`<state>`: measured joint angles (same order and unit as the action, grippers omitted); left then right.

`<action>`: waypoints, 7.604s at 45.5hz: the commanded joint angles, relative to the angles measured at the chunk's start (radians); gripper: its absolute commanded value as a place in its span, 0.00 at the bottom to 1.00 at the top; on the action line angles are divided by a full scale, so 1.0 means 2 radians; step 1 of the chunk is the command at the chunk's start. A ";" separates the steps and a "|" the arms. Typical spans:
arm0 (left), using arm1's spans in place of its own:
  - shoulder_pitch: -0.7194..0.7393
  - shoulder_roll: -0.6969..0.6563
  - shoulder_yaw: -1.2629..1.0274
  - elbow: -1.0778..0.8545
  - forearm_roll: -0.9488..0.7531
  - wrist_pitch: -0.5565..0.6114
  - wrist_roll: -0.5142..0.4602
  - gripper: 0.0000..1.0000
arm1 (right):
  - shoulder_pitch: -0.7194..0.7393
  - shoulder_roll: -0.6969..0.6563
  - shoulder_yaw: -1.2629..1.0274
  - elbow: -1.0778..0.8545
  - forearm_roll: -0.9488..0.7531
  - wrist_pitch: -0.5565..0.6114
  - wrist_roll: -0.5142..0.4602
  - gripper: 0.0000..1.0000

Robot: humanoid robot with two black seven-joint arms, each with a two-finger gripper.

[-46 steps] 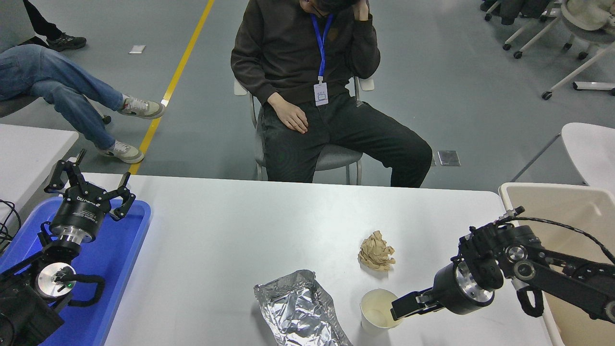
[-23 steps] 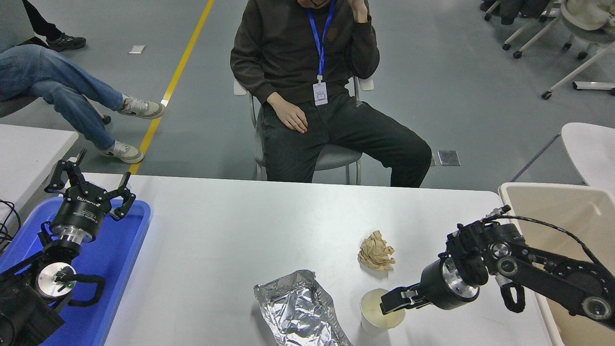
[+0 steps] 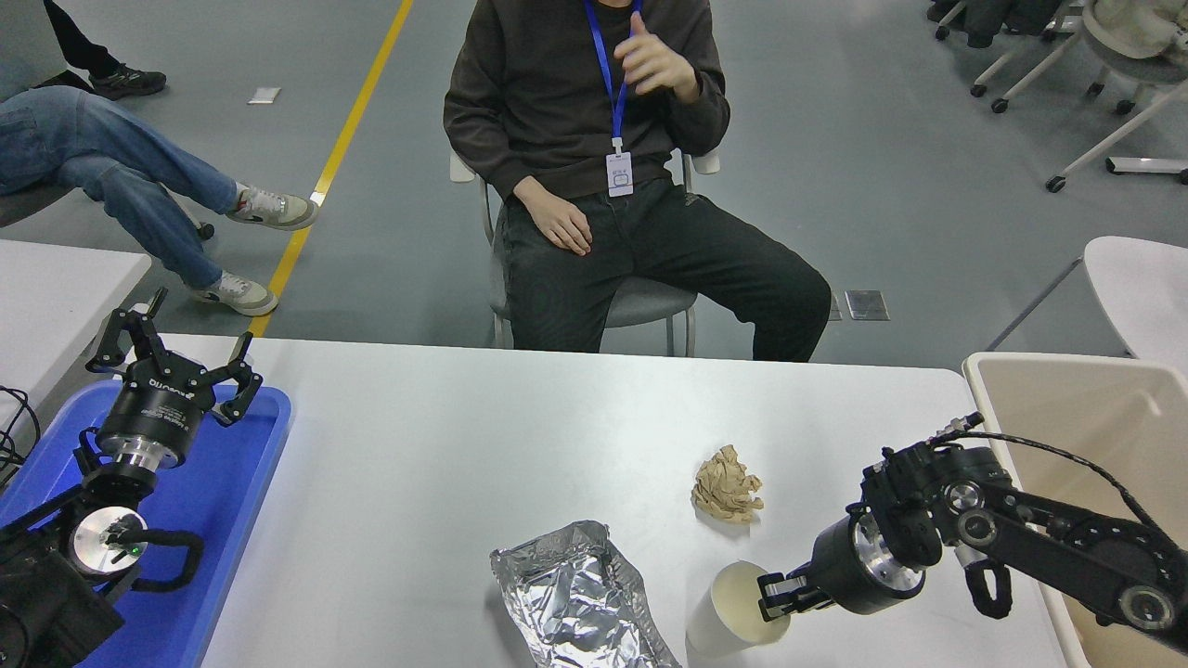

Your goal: Clean the table surface

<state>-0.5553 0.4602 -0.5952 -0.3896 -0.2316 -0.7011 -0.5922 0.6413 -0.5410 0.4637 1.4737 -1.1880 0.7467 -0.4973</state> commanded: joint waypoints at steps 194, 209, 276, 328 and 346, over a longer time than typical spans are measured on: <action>0.000 0.000 0.001 0.000 -0.001 0.000 0.000 1.00 | -0.006 0.059 -0.232 -0.728 0.192 -0.415 0.277 0.70; 0.000 0.000 0.000 0.000 -0.001 0.000 0.000 1.00 | -0.012 0.058 -0.235 -0.729 0.278 -0.416 0.277 0.96; 0.000 0.000 0.000 0.001 -0.001 0.001 0.000 1.00 | 0.046 -0.016 0.007 -0.630 0.419 -0.409 0.278 0.98; 0.000 0.000 0.000 0.001 -0.001 0.001 0.000 1.00 | -0.158 -0.010 0.366 -0.268 0.405 -0.283 0.456 0.99; 0.000 0.000 0.000 0.001 -0.001 0.001 0.000 1.00 | -0.218 0.054 0.317 -0.235 0.308 -0.276 0.575 0.99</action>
<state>-0.5553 0.4602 -0.5952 -0.3880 -0.2331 -0.6995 -0.5921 0.2649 -0.5038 1.1390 0.9602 -0.4620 0.1842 0.5342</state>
